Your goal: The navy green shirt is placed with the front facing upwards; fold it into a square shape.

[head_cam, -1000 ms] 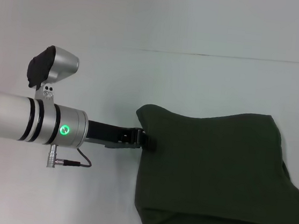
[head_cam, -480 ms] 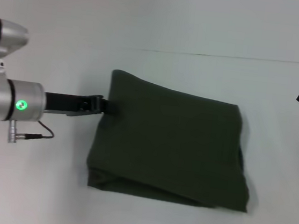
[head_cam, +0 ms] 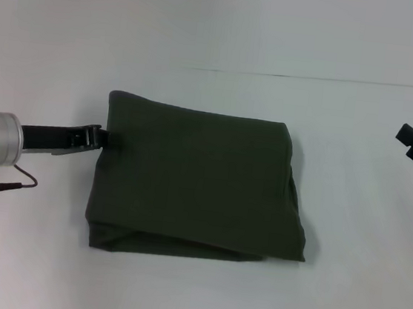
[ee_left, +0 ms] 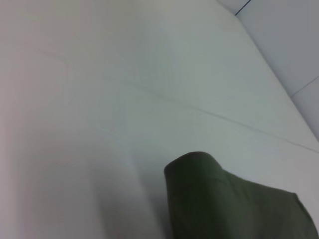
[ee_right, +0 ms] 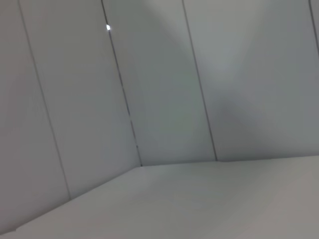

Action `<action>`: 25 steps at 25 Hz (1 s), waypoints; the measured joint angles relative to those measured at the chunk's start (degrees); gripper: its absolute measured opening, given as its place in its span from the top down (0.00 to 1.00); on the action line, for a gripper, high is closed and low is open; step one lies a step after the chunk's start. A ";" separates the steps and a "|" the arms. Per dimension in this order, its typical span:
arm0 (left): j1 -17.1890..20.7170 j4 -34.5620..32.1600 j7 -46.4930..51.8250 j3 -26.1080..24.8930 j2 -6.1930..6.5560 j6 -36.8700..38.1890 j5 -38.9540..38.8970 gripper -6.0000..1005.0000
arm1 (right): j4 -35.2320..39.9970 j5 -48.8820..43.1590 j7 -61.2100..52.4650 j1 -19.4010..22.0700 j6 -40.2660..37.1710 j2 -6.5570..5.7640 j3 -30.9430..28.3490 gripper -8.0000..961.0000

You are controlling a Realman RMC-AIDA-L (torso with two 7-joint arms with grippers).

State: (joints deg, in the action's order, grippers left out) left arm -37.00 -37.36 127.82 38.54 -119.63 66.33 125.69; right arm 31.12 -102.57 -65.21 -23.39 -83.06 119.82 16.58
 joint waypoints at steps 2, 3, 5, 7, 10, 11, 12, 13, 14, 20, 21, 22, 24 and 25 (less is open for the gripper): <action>-0.13 0.05 -1.10 -0.36 0.01 0.08 -0.11 0.95 | -0.01 0.00 0.04 0.00 -0.26 -0.02 0.63 0.31; -0.20 0.06 -1.83 -0.40 0.02 0.04 -0.11 0.95 | -0.01 0.01 0.14 0.01 -0.37 -0.05 0.85 0.31; -0.21 -0.01 -3.30 -0.55 -0.02 -0.23 -0.15 0.95 | 0.07 0.02 0.39 0.07 -0.72 -0.08 1.10 0.31; -0.11 -0.17 -4.66 -0.65 -0.11 -0.27 -0.18 0.95 | 0.26 0.02 0.52 0.20 -1.22 -0.10 1.14 0.30; 0.52 -1.47 -6.17 -1.34 -0.25 -0.57 -0.19 0.87 | 0.38 0.00 0.60 0.26 -1.70 -0.22 1.48 0.29; 0.84 -2.14 -6.73 -1.79 -0.40 -0.71 -0.28 0.84 | 0.48 -0.02 0.63 0.19 -1.79 -0.26 2.04 0.28; 1.40 -3.18 -8.15 -2.69 -0.69 -0.90 -0.58 0.82 | 0.58 -0.03 0.67 0.11 -1.84 -0.29 2.69 0.28; 1.95 -4.26 -10.30 -3.62 -0.95 -0.86 -1.29 0.79 | 0.63 -0.04 0.79 0.03 -1.89 -0.31 3.62 0.27; 2.70 -5.45 -13.05 -4.53 -1.20 -0.44 -2.52 0.75 | 0.72 -0.05 0.96 -0.05 -1.96 -0.34 4.77 0.27; 4.90 -9.97 -24.85 -6.84 -0.84 11.21 -8.68 0.32 | 2.15 -0.09 2.33 -0.25 -4.95 -0.28 12.67 0.17; 4.87 -10.43 -26.75 -7.50 -0.40 15.02 -8.63 0.29 | 2.20 -0.10 3.06 -0.25 -6.17 -0.28 14.38 0.15; 4.85 -10.55 -27.94 -7.82 -0.19 16.97 -8.57 0.26 | 2.23 -0.08 3.88 -0.25 -7.46 -0.29 16.09 0.12; 4.87 -10.87 -32.83 -8.63 0.41 24.64 -8.39 0.20 | 2.22 -0.09 5.18 -0.28 -9.63 -0.19 20.06 0.07; 5.03 -11.01 -35.37 -8.89 0.60 28.60 -8.37 0.16 | 2.23 -0.09 5.57 -0.36 -10.47 -0.12 22.22 0.04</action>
State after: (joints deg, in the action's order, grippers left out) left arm -31.97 -48.37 92.45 29.65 -119.03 94.92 117.32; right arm 33.35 -102.67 -59.64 -23.75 -93.53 119.70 38.80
